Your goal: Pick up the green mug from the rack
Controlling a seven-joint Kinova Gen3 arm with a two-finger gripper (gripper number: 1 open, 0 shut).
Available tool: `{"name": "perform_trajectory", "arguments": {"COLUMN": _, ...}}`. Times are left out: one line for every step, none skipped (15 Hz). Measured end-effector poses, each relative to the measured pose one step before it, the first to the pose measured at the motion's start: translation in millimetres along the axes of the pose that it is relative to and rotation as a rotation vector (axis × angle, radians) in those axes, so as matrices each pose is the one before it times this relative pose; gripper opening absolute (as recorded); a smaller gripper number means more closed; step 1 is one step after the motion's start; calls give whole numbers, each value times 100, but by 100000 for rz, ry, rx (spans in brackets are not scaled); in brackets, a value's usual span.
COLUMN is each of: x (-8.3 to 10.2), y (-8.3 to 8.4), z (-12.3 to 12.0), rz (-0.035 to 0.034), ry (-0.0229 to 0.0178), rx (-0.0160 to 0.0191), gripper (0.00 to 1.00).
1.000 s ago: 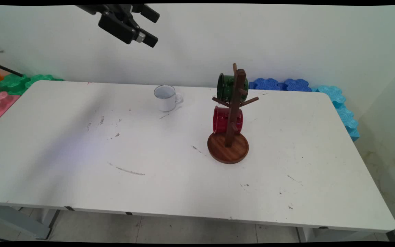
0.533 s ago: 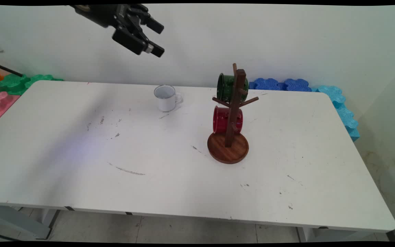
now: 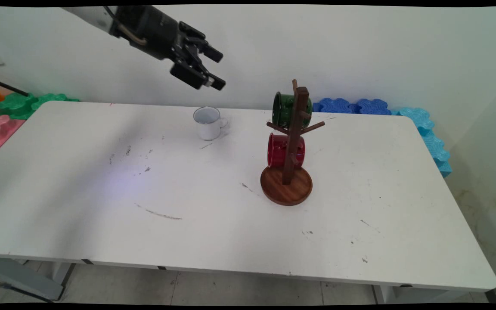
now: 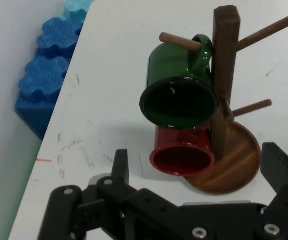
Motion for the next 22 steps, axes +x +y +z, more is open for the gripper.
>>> {"name": "perform_trajectory", "arguments": {"x": -348, "y": -191, "z": 790, "rz": 342, "ry": 865, "rx": -153, "gripper": 100}}
{"name": "perform_trajectory", "arguments": {"x": -289, "y": -173, "z": 678, "rz": 343, "ry": 838, "rx": -189, "gripper": 100}}
{"name": "perform_trajectory", "arguments": {"x": -329, "y": -230, "z": 800, "rz": 537, "ry": 1077, "rx": -218, "gripper": 100}}
{"name": "perform_trajectory", "arguments": {"x": -353, "y": -242, "z": 768, "rz": 570, "ry": 1015, "rx": -189, "gripper": 100}}
{"name": "perform_trajectory", "arguments": {"x": -355, "y": -235, "z": 765, "rz": 703, "ry": 969, "rx": -226, "gripper": 100}}
{"name": "perform_trajectory", "arguments": {"x": -337, "y": -235, "z": 659, "rz": 650, "ry": 763, "rx": -148, "gripper": 100}}
{"name": "perform_trajectory", "arguments": {"x": -402, "y": -276, "z": 769, "rz": 775, "ry": 870, "rx": -160, "gripper": 100}}
{"name": "perform_trajectory", "arguments": {"x": -437, "y": -281, "z": 772, "rz": 760, "ry": 843, "rx": -193, "gripper": 100}}
{"name": "perform_trajectory", "arguments": {"x": -400, "y": -256, "z": 664, "rz": 779, "ry": 679, "rx": -136, "gripper": 100}}
{"name": "perform_trajectory", "arguments": {"x": -490, "y": -274, "z": 754, "rz": 1029, "ry": 743, "rx": -268, "gripper": 100}}
{"name": "perform_trajectory", "arguments": {"x": -514, "y": -259, "z": 732, "rz": 1156, "ry": 706, "rx": -317, "gripper": 100}}
{"name": "perform_trajectory", "arguments": {"x": -470, "y": -221, "z": 617, "rz": 1031, "ry": 584, "rx": -353, "gripper": 100}}
{"name": "perform_trajectory", "arguments": {"x": -559, "y": -251, "z": 690, "rz": 1206, "ry": 699, "rx": -305, "gripper": 100}}
{"name": "perform_trajectory", "arguments": {"x": -609, "y": -189, "z": 666, "rz": 1176, "ry": 650, "rx": -303, "gripper": 100}}
{"name": "perform_trajectory", "arguments": {"x": -517, "y": -176, "z": 562, "rz": 1019, "ry": 585, "rx": -178, "gripper": 100}}
{"name": "perform_trajectory", "arguments": {"x": -583, "y": -204, "z": 631, "rz": 1146, "ry": 683, "rx": -245, "gripper": 100}}
{"name": "perform_trajectory", "arguments": {"x": -539, "y": -189, "z": 590, "rz": 1095, "ry": 657, "rx": -294, "gripper": 100}}
{"name": "perform_trajectory", "arguments": {"x": -444, "y": -156, "z": 473, "rz": 849, "ry": 500, "rx": -264, "gripper": 100}}
{"name": "perform_trajectory", "arguments": {"x": -482, "y": -180, "z": 489, "rz": 967, "ry": 475, "rx": -261, "gripper": 100}}
{"name": "perform_trajectory", "arguments": {"x": -432, "y": -181, "z": 422, "rz": 865, "ry": 429, "rx": -231, "gripper": 100}}
{"name": "perform_trajectory", "arguments": {"x": -293, "y": -156, "z": 280, "rz": 680, "ry": 440, "rx": -123, "gripper": 100}}
{"name": "perform_trajectory", "arguments": {"x": -309, "y": -177, "z": 263, "rz": 589, "ry": 566, "rx": -44, "gripper": 100}}
